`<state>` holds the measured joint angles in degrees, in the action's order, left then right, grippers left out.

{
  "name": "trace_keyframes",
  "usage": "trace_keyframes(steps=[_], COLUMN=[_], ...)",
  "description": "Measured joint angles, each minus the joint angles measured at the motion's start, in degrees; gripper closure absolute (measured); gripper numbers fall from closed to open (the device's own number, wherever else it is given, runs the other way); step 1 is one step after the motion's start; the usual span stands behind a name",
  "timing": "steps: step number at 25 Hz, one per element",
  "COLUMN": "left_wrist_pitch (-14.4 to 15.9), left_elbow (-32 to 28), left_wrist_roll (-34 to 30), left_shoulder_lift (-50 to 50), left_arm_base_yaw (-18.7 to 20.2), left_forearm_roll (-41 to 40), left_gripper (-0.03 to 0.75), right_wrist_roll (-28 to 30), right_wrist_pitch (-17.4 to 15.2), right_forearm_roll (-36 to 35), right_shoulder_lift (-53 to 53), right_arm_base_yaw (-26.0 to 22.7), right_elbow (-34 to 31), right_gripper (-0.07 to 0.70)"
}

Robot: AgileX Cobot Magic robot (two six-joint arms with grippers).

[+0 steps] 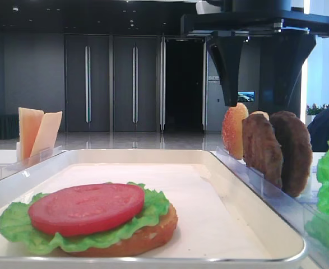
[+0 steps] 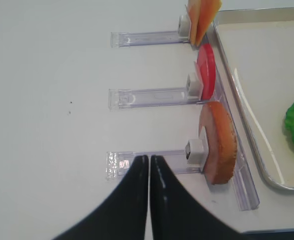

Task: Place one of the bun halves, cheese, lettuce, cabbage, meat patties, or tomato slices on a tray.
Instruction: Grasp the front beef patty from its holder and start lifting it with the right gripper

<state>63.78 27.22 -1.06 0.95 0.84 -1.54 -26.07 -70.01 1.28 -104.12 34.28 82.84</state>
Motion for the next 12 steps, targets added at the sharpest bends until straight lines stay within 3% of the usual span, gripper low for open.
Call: trace_keyframes(steps=[12], left_wrist_pitch=[0.0], left_elbow=[0.0], left_wrist_roll=[-0.35], left_shoulder_lift=[0.0], left_arm_base_yaw=[0.0], left_forearm_roll=[0.0], left_gripper=[0.715], right_wrist_roll=[0.0], right_wrist_pitch=[2.12], right_forearm_roll=[-1.28], right_shoulder_lift=[-0.51], right_arm_base_yaw=[0.0], right_elbow=[0.0], right_gripper=[0.189])
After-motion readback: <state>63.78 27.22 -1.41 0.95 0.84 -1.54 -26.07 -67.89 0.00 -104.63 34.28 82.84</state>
